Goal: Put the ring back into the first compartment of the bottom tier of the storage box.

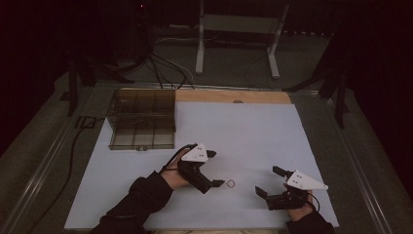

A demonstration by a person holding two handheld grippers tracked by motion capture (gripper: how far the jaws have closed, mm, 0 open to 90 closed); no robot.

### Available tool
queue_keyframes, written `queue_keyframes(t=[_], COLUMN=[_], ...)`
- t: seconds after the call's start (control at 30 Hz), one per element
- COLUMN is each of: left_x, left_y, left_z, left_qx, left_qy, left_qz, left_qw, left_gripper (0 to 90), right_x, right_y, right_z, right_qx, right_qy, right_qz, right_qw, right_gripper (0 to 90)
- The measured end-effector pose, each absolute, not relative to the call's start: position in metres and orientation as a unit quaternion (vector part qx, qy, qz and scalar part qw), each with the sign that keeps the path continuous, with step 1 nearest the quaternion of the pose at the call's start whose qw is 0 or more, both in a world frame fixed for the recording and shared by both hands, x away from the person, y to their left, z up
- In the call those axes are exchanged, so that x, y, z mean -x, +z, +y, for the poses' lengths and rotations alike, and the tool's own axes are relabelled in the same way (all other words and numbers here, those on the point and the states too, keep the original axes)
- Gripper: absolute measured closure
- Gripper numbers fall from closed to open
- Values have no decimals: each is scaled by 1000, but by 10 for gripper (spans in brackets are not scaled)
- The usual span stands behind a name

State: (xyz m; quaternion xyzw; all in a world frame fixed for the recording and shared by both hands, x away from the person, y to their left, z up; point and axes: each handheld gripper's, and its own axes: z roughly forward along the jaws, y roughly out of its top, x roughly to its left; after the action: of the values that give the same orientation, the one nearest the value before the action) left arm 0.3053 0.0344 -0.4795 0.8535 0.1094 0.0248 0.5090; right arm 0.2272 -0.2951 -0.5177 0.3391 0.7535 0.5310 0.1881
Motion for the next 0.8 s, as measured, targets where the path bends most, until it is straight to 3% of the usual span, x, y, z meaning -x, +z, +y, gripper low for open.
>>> queue_keyframes(t=[0.8], left_x=[-314], left_y=[-505], left_z=[-5], left_qx=[-879], left_qy=[-9], left_qz=[115], left_qw=[463], left_gripper=[42], right_x=[-227], right_y=[-517], right_z=[-297], right_qx=[-340], right_qy=[533], right_qz=[751], right_qw=[189], right_gripper=[0])
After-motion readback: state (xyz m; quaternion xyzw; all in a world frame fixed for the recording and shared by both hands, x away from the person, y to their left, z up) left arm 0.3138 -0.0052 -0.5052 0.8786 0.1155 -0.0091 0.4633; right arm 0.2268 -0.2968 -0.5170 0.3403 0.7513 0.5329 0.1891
